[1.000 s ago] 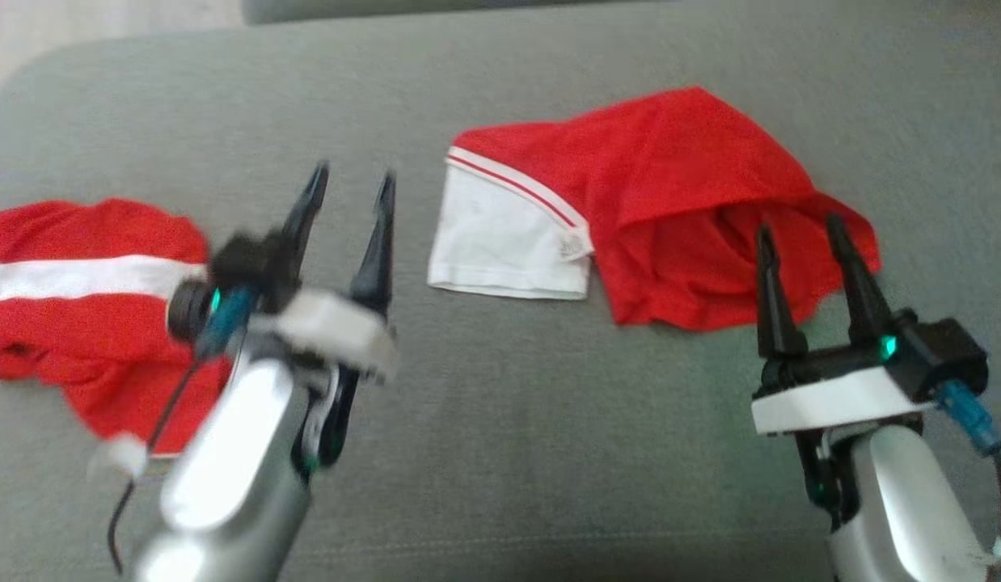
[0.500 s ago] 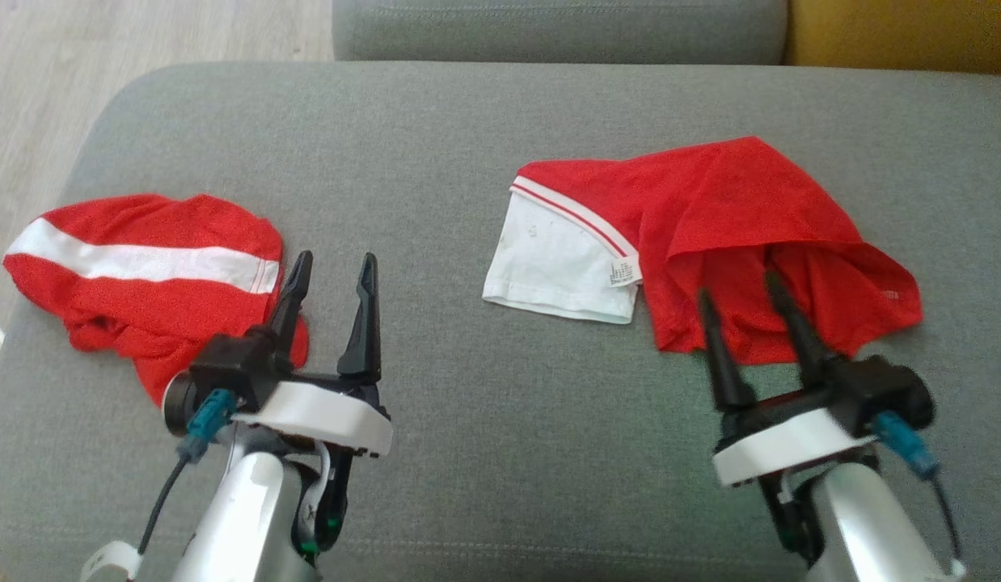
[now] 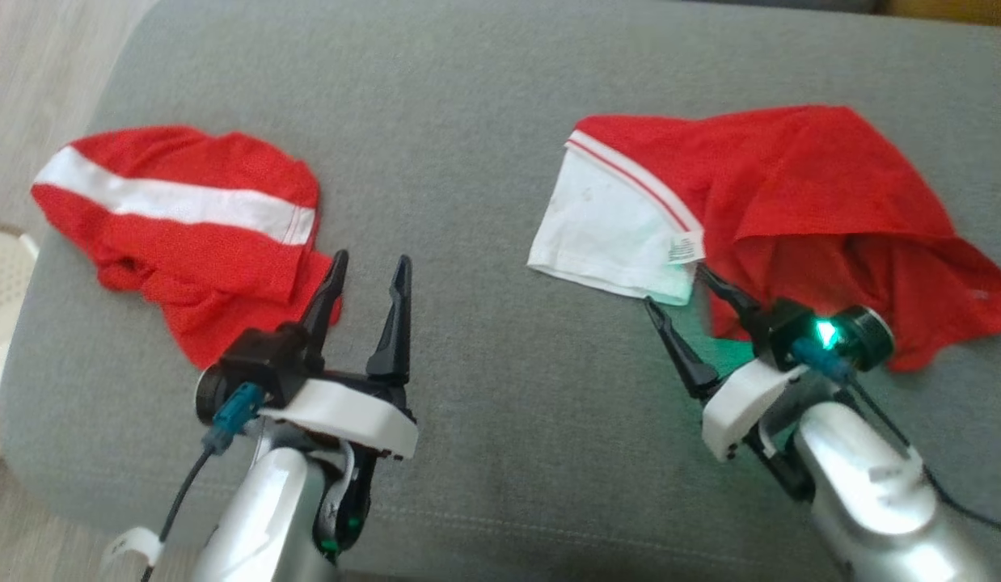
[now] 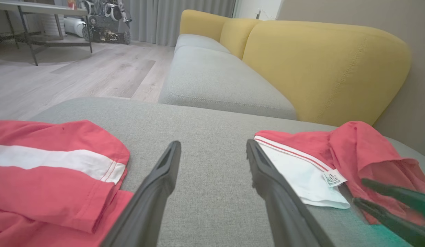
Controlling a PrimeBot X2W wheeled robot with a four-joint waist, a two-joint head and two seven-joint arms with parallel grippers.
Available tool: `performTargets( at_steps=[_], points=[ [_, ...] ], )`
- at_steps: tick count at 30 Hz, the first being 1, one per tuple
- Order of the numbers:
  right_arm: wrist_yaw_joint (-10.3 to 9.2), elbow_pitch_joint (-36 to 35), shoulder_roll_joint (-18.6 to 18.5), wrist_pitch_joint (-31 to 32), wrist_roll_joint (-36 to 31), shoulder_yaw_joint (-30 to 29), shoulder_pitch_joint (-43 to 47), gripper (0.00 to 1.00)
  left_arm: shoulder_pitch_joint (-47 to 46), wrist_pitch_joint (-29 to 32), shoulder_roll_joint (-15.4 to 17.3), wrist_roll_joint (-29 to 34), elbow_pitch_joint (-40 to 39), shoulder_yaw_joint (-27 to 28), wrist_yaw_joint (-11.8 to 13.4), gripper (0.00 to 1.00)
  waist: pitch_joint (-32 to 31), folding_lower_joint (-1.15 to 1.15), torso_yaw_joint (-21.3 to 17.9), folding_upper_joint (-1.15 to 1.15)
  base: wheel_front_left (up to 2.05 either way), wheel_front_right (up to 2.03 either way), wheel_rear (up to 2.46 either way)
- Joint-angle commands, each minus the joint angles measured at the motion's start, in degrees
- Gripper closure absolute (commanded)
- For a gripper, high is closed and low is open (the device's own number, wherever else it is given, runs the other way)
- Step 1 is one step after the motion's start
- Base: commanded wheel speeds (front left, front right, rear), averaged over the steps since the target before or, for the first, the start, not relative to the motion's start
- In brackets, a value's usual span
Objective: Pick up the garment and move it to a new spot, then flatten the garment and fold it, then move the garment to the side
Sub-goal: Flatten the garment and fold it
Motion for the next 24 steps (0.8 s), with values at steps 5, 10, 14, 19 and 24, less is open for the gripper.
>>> performTargets(
  at_steps=[5,10,14,19,24],
  points=[
    [-0.04,4.53,-3.55,1.73,2.86,5.7,-6.82,0.0,-3.68,-0.29,0.17,-1.69,-2.1,-0.37,1.37,0.0,3.36,0.0,3.28,0.0,0.0,0.0,0.0],
    [-0.04,8.01,-5.08,2.31,5.49,9.14,-9.58,0.0,-4.25,-0.29,0.17,-2.43,-2.47,-1.54,2.0,0.0,4.44,0.0,4.34,0.0,0.0,0.0,0.0],
    [-0.04,11.73,-6.16,3.61,8.87,13.05,-11.97,0.0,-4.66,-0.29,0.16,-3.02,-2.5,-2.06,2.53,0.0,5.1,0.0,5.01,0.0,0.0,0.0,0.0],
    [-0.04,12.83,-6.26,1.99,11.66,16.54,-13.51,1.0,-4.6,-0.29,0.16,-3.11,-2.23,-2.03,2.87,0.0,4.64,0.0,4.93,0.0,0.0,0.0,0.0],
    [-0.04,9.76,-5.41,-2.65,14.13,20.69,-14.56,1.0,-3.94,-0.29,0.16,-2.92,-1.41,-1.47,2.83,0.0,2.44,0.0,3.64,0.0,0.0,0.0,0.0]
  ],
)
